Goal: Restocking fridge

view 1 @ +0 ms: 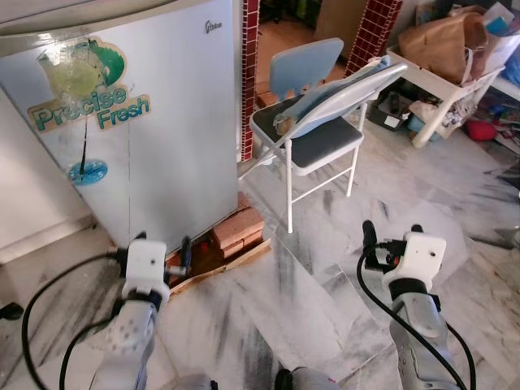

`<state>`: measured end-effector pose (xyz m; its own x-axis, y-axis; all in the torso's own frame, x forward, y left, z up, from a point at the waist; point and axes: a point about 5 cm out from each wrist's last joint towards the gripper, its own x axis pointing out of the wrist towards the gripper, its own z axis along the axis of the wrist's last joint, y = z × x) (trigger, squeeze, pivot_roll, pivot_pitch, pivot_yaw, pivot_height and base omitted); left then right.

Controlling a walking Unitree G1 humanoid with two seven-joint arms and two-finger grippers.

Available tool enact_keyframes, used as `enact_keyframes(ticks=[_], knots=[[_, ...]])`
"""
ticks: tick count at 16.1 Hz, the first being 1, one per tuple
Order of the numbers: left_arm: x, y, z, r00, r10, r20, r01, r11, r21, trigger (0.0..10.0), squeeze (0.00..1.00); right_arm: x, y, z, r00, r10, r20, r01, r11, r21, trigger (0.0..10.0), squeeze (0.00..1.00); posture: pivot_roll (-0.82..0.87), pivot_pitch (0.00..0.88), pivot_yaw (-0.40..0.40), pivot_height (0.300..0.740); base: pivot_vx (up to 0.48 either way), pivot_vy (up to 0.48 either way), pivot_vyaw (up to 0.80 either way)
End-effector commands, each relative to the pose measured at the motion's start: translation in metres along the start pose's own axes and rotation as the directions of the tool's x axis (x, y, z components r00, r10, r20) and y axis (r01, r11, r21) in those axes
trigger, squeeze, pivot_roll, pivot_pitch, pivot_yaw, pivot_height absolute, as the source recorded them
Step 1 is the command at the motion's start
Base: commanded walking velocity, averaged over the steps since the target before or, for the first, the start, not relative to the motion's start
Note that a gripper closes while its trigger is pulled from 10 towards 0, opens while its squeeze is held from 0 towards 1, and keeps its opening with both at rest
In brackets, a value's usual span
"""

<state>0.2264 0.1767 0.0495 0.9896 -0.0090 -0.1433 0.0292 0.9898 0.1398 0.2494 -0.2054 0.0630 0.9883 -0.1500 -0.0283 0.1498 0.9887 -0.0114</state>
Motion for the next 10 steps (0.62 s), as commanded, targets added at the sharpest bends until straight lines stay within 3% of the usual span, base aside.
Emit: enact_keyframes(ticks=[1, 4, 7, 10], knots=[[-0.0018, 0.0063, -0.0002, 1.0, 0.021, -0.009, -0.021, 1.0, 0.016, 10.0, 0.0, -0.0015, 0.0023, -0.0021, 1.0, 0.005, -0.014, -0.004, 1.0, 0.014, 10.0, 0.0, 0.11, 0.077, -0.046, 0.74, 0.0, 0.368, 0.0], [-0.0009, 0.0075, 0.0013, 1.0, 0.015, -0.008, -0.015, 1.0, 0.027, 10.0, 0.0, -0.0046, 0.0028, -0.0044, 1.0, 0.01, -0.02, -0.01, 1.0, 0.014, 10.0, 0.0, 0.11, 0.084, -0.044, 0.74, 0.0, 0.48, 0.0], [0.0036, 0.0095, 0.0077, 0.999, 0.017, 0.03, -0.02, 0.996, 0.091, 10.0, 0.0, -0.0023, 0.0006, -0.0031, 1.0, 0.007, -0.014, -0.007, 1.0, 0.021, 10.0, 0.0, 0.11, 0.091, -0.046, 0.74, 0.0, 0.48, 0.0], [0.0067, 0.0108, 0.0096, 1.0, 0.014, 0.027, -0.016, 0.997, 0.072, 10.0, 0.0, 0.0035, -0.0006, 0.0003, 1.0, 0.012, -0.003, -0.012, 1.0, 0.019, 10.0, 0.0, 0.11, 0.089, -0.046, 0.74, 0.0, 0.48, -0.66]])
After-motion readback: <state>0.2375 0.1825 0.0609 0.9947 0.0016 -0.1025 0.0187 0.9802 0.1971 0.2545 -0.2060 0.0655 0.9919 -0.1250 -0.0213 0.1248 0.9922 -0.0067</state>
